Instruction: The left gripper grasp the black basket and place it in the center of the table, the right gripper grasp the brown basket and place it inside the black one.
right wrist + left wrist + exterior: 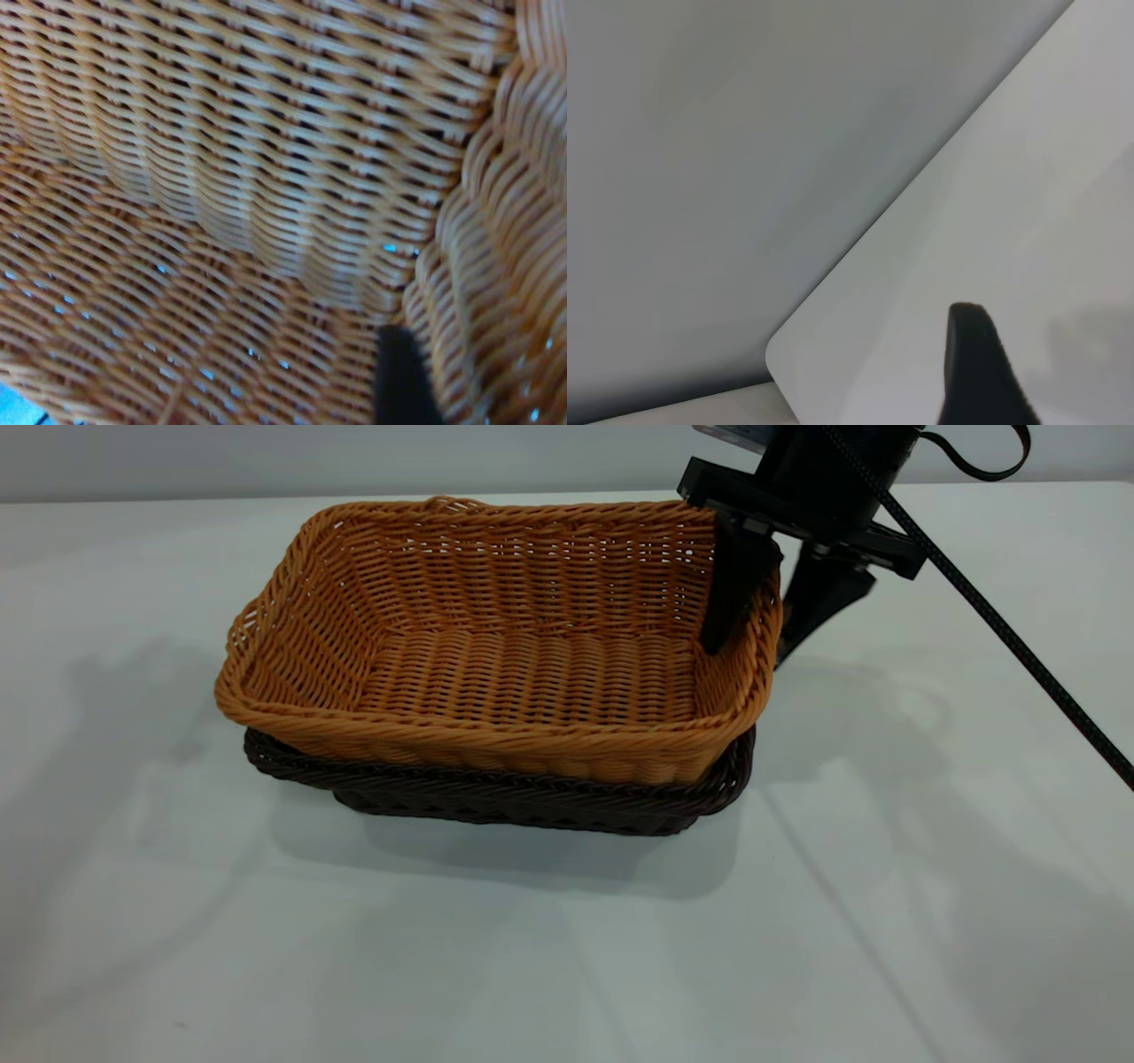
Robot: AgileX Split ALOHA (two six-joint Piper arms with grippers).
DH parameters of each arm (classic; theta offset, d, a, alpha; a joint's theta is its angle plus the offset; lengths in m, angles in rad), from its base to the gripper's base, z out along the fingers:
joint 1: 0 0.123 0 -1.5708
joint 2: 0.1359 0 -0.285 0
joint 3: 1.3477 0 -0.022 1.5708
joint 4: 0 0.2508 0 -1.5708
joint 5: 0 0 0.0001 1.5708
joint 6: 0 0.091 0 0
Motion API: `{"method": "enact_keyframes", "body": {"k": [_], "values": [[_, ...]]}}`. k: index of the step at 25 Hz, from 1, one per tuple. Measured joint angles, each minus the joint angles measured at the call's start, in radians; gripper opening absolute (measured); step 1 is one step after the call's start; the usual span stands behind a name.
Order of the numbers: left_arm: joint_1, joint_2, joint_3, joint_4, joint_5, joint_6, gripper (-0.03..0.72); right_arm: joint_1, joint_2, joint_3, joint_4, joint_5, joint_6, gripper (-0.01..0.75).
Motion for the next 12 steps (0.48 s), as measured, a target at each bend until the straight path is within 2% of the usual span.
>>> {"method": "enact_keyframes", "body": {"k": [2,5,8,12], "values": [[0.000,-0.002,0.000,0.000,0.001,0.000,0.372,0.000,-0.001,-0.001,0.000,0.035,0.001,0.505],[0.000,-0.025,0.001,-0.004,0.007,-0.001,0.372,0.000,-0.024,-0.017,-0.010,0.080,-0.017,0.615],[0.000,-0.069,0.001,-0.037,0.017,-0.003,0.372,0.000,-0.089,-0.046,-0.021,0.086,-0.020,0.636],[-0.001,-0.164,0.001,-0.089,0.066,-0.004,0.372,0.000,-0.262,-0.062,-0.023,0.095,0.009,0.591]]}}
